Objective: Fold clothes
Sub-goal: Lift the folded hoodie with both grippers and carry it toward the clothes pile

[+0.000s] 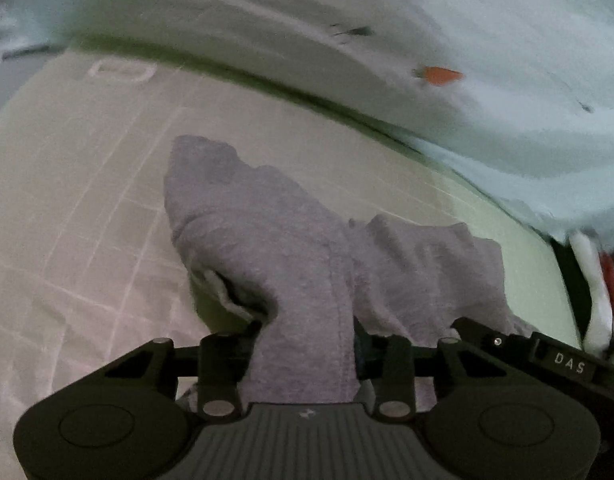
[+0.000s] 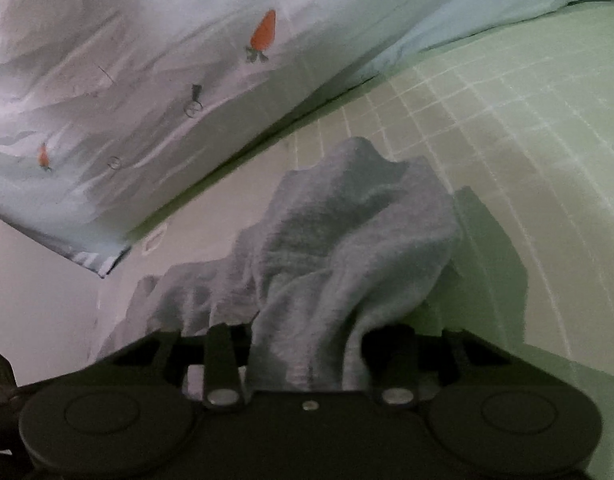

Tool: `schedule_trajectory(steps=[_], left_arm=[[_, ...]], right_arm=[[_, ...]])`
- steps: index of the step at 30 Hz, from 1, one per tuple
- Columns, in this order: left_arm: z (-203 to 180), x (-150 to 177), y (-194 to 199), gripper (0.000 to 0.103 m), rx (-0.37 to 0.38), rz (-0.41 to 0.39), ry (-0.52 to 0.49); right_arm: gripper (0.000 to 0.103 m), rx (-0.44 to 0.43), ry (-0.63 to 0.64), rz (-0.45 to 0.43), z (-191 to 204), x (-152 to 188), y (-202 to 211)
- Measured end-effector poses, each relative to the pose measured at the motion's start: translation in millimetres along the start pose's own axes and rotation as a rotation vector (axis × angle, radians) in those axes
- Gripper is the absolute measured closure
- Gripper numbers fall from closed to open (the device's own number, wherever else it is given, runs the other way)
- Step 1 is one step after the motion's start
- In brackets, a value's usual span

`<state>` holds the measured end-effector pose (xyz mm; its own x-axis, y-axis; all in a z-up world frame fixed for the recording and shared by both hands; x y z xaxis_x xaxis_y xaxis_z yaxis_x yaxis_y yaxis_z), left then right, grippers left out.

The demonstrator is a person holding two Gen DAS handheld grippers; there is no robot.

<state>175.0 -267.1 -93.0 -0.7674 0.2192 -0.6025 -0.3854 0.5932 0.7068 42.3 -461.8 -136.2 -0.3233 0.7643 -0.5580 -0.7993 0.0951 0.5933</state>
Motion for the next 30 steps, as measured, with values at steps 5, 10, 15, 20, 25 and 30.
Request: schedule_trajectory(steps=[5,10,15,20,25,30], left_arm=[[-34,9,28,0.062,0.052,-0.022,-0.093],[-76,21,45,0.062,0.119,-0.037,-0.191],[-115,40,50,0.062,0.187,-0.023,-0.252],[-164,61,54,0.062,0.226,-0.033,-0.295],[-248,89,42,0.062,0.232,-0.082,-0.31],[-354,130,24,0.067,0.224,-0.134,-0.25]], right_arm=[[0.063,0.023,-0.045,-0.064,-15,1,52],[0.063,0.054,-0.055,-0.141,-30,1,100],[0.063,0.107,-0.076,-0.207,-53,5,144],[0.063,0.122,-0.079,-0.25,-93,-5,185],[0.063,0.086,-0.033,-0.279,-158,-35,228],[0.065,0.038,0.069,-0.258,-244,-93,277]])
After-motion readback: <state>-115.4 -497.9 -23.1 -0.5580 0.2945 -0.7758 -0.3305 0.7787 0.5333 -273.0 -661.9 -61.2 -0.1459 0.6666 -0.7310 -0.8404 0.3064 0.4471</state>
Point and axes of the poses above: each gripper's, at about its wrist camera, not at the fingertips, and y roughly against the way its jaws point, z to its left, x to its underside, the point moved 6 cm from there along -y, roughly the way its jaws point, and after that the axes turned 7 degrees about -z, right-handed, at the moved point
